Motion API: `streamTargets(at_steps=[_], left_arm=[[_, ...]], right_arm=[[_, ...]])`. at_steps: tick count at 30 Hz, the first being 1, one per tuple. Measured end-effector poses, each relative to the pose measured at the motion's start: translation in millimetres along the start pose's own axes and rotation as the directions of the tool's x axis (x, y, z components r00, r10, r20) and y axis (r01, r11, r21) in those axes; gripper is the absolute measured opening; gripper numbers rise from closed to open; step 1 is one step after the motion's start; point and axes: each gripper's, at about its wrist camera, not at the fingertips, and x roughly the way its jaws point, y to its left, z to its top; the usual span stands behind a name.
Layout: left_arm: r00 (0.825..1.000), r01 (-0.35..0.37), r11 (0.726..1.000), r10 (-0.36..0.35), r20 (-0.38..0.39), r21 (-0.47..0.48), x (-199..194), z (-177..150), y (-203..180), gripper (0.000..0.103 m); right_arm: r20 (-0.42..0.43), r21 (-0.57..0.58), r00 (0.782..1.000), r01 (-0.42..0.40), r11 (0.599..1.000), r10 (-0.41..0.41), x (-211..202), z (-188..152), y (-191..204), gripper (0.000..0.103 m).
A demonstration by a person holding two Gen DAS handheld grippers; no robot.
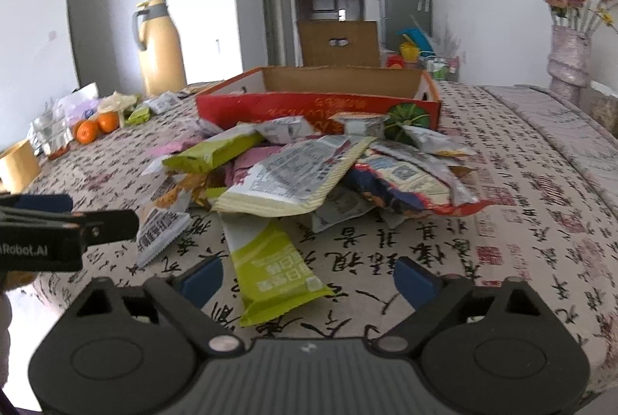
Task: Organize snacks
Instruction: 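Grasp the chip bag with the left tool while the right tool grasps the green-and-white bar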
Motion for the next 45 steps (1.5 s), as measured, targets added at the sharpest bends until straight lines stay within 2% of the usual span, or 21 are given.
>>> streamTargets(at_steps=[9, 16, 18, 20, 27, 35, 40, 45], left_arm=[[1.000, -0.010, 0.999, 0.009, -0.022, -0.032, 11.6, 0.4, 14.7, 0.103], [1.000, -0.007, 0.999, 0.006, -0.024, -0.053, 16.7, 2.3, 25.6, 0.103], [1.000, -0.003, 0.998, 0.002, -0.024, -0.058, 17.3, 2.6, 27.7, 0.103], [1.000, 0.000, 0.998, -0.001, -0.025, -0.063, 18.0, 3.0, 29.1, 0.103], [0.999, 0.018, 0.996, -0.020, -0.026, -0.082, 19.4, 5.5, 32.7, 0.103], [0.999, 0.033, 0.996, -0.036, -0.026, -0.081, 18.9, 10.7, 26.4, 0.103], [0.998, 0.038, 0.995, -0.043, -0.049, -0.092, 24.3, 16.0, 19.6, 0.103], [0.995, 0.030, 0.993, -0.040, -0.086, -0.115, 35.3, 20.5, 12.4, 0.103]], right_arm=[[-0.060, -0.106, 0.997, -0.057, 0.993, 0.051, 37.9, 11.2, 19.3, 0.066], [-0.070, -0.131, 0.995, -0.080, 0.988, 0.072, 56.8, 25.5, 30.5, 0.057], [-0.076, -0.128, 0.994, -0.093, 0.987, 0.083, 57.7, 27.7, 32.6, 0.041], [-0.074, -0.141, 0.994, -0.086, 0.986, 0.076, 56.7, 27.4, 37.5, 0.038], [-0.029, -0.110, 0.998, -0.062, 0.992, 0.059, 42.4, 22.4, 40.6, 0.035], [0.085, -0.081, 0.996, -0.011, 0.997, 0.017, 9.0, 25.8, 33.9, 0.034], [0.131, -0.061, 0.991, 0.024, 0.998, -0.016, -9.6, 28.2, 23.9, 0.034], [0.139, -0.026, 0.989, 0.057, 0.998, -0.053, -21.9, 21.9, 8.8, 0.034]])
